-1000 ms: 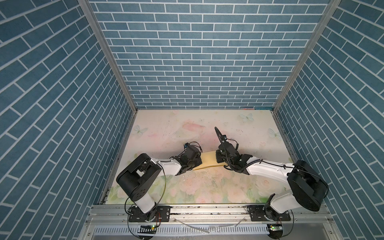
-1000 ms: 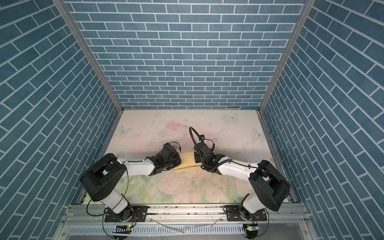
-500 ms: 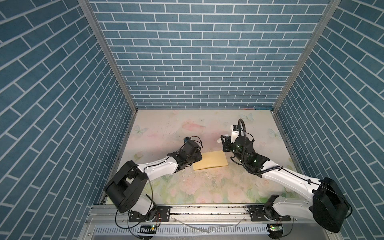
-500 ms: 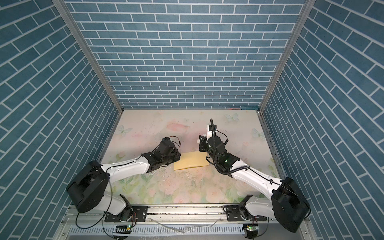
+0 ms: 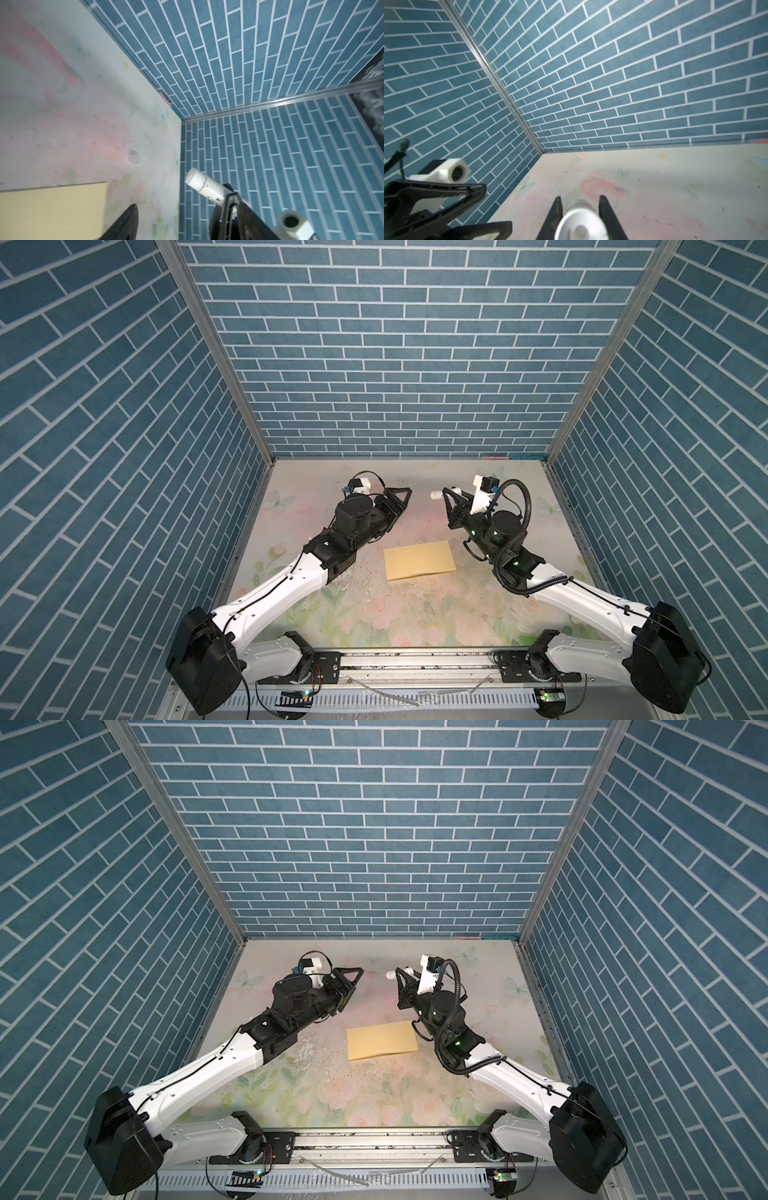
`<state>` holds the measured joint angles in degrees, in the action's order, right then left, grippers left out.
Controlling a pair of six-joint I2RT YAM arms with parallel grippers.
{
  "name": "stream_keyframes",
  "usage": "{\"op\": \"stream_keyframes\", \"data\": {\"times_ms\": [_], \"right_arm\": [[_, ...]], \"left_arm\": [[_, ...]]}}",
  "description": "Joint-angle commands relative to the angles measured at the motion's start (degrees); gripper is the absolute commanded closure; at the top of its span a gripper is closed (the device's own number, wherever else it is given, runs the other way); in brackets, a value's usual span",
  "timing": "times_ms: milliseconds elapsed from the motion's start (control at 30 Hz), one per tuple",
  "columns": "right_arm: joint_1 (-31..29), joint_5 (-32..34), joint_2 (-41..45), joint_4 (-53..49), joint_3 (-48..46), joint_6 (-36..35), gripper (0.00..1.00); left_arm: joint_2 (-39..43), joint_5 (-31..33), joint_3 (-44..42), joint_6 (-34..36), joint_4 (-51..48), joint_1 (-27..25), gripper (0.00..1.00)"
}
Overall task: Place the letter into the envelope and seal it
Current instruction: 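Raise both grippers and close the left gripper on the glue stick held by the right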
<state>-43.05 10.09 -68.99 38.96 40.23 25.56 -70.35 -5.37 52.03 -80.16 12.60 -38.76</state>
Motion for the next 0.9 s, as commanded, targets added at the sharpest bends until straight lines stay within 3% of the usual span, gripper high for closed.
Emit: {"op": "stream_keyframes", "data": {"times_ms": [0, 233, 667, 867], "right_arm": [[0.17, -2.89, -2.53, 9.67, 1.88, -2.86, 1.0], [0.15, -6.91, -7.55, 16.98, 3.62, -3.15, 1.0], [-0.87, -9.65, -12.11, 24.97, 3.99, -3.06, 1.0], [-1.85, -9.91, -13.25, 26.59, 3.96, -3.16, 1.0]], "left_arm": [[-1.91, -3.67, -0.1, -13.5, 7.83, 0.27, 0.24], [-2.97, -4.47, 3.3, -21.19, 4.13, 0.0, 0.23], [-8.06, -5.08, 3.08, -31.04, 13.22, 0.0, 0.29], [-9.54, -5.11, 4.04, -32.45, 14.42, 0.0, 0.35]]}}
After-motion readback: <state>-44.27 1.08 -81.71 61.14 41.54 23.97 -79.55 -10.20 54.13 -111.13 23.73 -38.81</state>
